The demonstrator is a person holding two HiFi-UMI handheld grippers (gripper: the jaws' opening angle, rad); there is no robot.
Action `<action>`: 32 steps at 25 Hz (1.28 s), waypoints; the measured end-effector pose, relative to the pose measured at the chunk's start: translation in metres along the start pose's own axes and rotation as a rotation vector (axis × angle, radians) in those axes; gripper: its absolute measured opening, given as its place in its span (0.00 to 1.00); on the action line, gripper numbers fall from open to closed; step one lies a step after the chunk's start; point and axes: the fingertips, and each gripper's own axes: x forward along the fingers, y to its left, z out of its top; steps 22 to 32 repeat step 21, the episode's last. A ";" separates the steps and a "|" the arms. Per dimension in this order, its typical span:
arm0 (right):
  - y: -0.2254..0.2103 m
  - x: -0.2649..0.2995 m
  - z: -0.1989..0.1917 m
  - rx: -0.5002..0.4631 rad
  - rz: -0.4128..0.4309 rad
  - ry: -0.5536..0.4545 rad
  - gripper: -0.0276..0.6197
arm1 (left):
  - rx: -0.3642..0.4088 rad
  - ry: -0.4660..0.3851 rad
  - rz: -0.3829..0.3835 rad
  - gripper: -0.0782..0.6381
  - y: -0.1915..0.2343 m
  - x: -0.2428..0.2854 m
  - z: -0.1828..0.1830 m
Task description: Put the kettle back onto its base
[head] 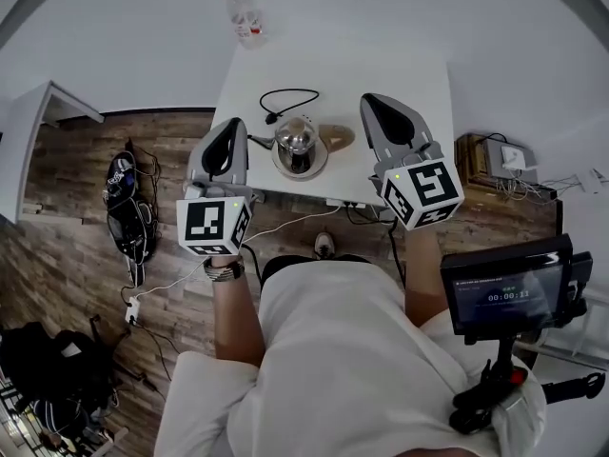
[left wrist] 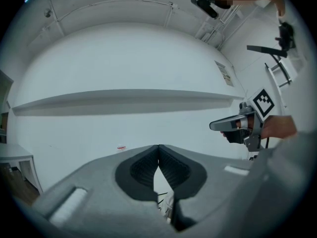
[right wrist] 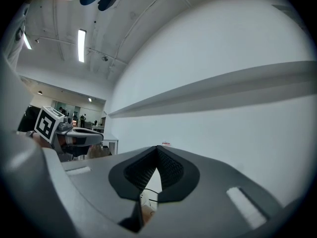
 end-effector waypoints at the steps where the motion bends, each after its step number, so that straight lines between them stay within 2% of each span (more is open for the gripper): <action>1: 0.001 0.000 0.001 -0.002 0.003 -0.004 0.05 | 0.002 -0.004 0.002 0.12 0.000 0.000 0.001; 12: -0.002 -0.003 -0.011 0.014 -0.001 0.017 0.05 | 0.007 -0.013 0.012 0.12 0.001 0.003 0.005; 32: -0.004 -0.003 -0.003 0.008 0.002 -0.001 0.05 | 0.004 -0.031 0.017 0.12 -0.001 0.005 0.011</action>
